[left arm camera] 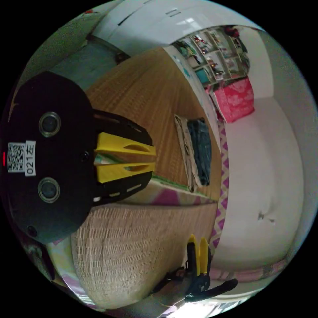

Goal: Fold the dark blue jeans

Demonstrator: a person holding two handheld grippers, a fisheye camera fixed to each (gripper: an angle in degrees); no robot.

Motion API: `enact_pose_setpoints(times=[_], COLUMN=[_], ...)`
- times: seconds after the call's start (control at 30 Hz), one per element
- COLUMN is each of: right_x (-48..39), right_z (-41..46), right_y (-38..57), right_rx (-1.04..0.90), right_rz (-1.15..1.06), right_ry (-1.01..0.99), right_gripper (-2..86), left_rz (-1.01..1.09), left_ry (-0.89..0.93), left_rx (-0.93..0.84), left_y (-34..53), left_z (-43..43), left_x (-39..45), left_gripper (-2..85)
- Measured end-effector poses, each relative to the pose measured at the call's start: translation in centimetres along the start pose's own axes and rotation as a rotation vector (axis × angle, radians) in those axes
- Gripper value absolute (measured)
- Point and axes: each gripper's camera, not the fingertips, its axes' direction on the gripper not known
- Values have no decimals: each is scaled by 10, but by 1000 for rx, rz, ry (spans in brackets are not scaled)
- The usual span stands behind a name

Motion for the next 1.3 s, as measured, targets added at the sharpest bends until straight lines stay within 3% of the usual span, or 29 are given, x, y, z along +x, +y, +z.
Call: enact_pose_setpoints(times=[0.27, 0.47, 0.67, 0.97, 1.3], right_x=[-74, -124, -153, -138, -153], right_z=[103, 169, 231, 235, 236], right_y=[-198, -293, -340, -380, -379], right_rx=[115, 20, -146, -154, -129], right_rz=[-194, -396, -522, -422, -479], right_ry=[-162, -39, 13, -103, -61], right_gripper=[159, 123, 178, 159, 136], left_rz=[-236, -227, -223, -243, -254], left_ry=[107, 61, 32, 38, 45], left_rx=[-160, -171, -173, -163, -158], left_y=[11, 9, 7, 7, 6], left_z=[21, 14, 8, -1, -6], left_x=[-69, -72, -76, -88, -97], left_gripper=[-10, -10, -9, -9, -9])
